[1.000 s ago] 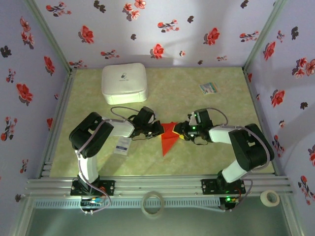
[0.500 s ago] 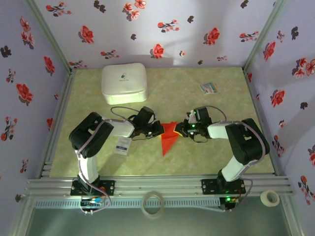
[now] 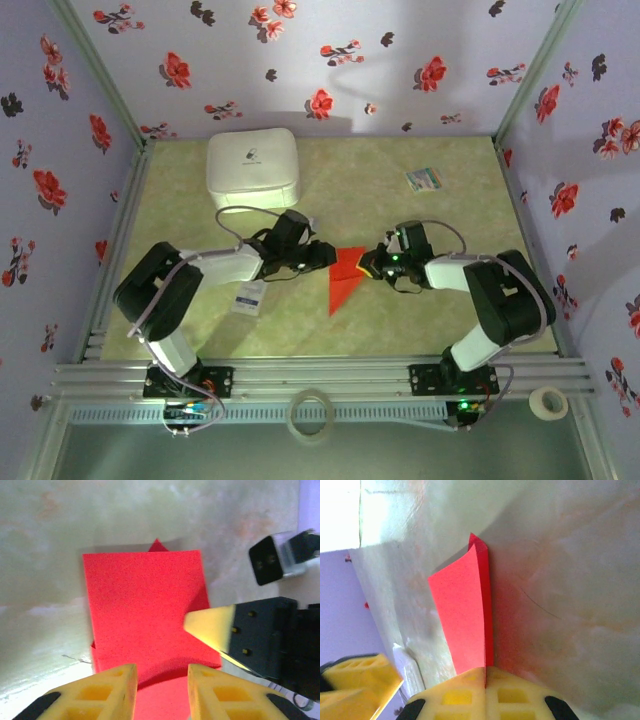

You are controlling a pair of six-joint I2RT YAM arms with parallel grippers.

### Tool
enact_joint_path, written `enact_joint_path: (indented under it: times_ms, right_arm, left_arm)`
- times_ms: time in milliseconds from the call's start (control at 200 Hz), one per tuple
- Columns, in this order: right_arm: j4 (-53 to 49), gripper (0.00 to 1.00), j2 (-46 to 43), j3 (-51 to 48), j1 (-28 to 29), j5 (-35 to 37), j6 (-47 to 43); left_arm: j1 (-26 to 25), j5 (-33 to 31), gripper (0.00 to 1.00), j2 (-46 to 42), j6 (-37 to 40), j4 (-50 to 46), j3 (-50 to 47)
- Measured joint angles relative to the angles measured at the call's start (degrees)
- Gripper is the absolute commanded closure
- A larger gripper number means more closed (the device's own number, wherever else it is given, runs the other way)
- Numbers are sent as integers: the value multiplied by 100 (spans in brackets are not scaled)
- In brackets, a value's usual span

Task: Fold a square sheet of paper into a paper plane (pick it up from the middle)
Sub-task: Fold the wing for the fifth time at the center of the table.

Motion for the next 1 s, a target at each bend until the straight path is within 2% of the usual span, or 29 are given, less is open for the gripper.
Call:
enact_joint_path:
  times_ms: [275,355,590,1005]
  right_arm:
    - [374,100,-289,-415,367,776,1178]
    - [389,100,-339,-466,396,914,1364]
    - [422,100,-514,-476,411,1102,1637]
    - [389,100,-730,-476,437,1143,1681]
  left_arm:
    - [-868,-1036,60,-472,901,-708,-31]
    - [-1161,-1351,54,-476,1182,-920,-35]
    - [-1875,-2210,51,-428,1867,-1569,61]
    - [-2330,-3320,50,435,2424,-2356,944]
